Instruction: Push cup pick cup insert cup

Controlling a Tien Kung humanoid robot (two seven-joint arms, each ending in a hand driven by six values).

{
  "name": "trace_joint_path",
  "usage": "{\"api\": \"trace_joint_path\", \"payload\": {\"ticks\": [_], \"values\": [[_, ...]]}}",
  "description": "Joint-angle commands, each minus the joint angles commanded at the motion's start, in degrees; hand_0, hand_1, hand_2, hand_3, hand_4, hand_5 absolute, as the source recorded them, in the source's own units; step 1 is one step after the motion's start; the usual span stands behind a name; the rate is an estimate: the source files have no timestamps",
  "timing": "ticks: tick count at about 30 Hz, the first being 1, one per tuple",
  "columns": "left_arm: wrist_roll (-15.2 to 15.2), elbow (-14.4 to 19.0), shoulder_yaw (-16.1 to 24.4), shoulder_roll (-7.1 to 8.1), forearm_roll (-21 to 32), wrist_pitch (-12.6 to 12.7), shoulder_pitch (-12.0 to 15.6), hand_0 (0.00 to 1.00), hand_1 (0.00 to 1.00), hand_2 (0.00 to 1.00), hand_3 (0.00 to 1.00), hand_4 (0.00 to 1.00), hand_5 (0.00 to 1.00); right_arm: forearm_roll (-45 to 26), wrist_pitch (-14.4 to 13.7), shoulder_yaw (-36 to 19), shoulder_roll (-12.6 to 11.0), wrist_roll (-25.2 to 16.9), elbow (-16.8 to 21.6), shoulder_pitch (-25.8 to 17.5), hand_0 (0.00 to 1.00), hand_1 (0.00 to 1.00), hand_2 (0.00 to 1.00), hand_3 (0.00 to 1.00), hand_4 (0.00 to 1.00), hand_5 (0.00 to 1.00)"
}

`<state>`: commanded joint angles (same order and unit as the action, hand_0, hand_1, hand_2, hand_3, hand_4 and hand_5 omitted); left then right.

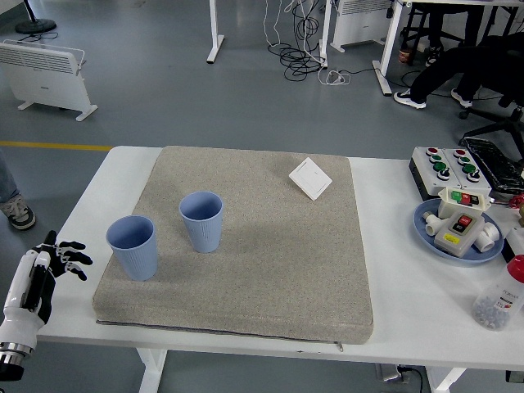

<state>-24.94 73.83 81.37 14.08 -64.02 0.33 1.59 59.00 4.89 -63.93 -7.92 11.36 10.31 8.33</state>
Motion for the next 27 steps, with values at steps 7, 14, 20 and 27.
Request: {"api": "trace_joint_path", "payload": {"ticks": [7, 14, 20, 27], "values": [[2.69, -1.73, -1.39, -1.05, -3.48, -1.99, -1.09, 0.487, 0.479, 0.468, 0.417, 0.564, 0.998, 0.00, 0.01, 0.01, -0.12, 0.04, 0.00, 0.17, 0.774, 0.684, 0.680, 0.569, 0.132, 0.471], [4.07, -3.18, -2.26, -1.39, -5.10, -3.12, -2.17, 0.536, 0.505, 0.485, 0.431, 0.568, 0.998, -0.09, 0.03, 0.06, -0.28, 0.05, 0.00, 0.24, 0.774, 0.684, 0.680, 0.569, 0.132, 0.474], [4.62, -3.83, -3.16, -1.56, -5.96, -3.60, -2.87, 0.565, 0.510, 0.487, 0.433, 0.570, 0.998, 0.04, 0.04, -0.05, -0.29, 0.05, 0.00, 0.23, 0.774, 0.684, 0.681, 0.569, 0.132, 0.470], [5.01, -5.01, -4.22, -2.08, -6.63, -3.42, -4.58, 0.580, 0.514, 0.489, 0.437, 0.570, 0.998, 0.31, 0.02, -0.20, -0.19, 0.05, 0.00, 0.26, 0.774, 0.684, 0.681, 0.569, 0.132, 0.471]]}}
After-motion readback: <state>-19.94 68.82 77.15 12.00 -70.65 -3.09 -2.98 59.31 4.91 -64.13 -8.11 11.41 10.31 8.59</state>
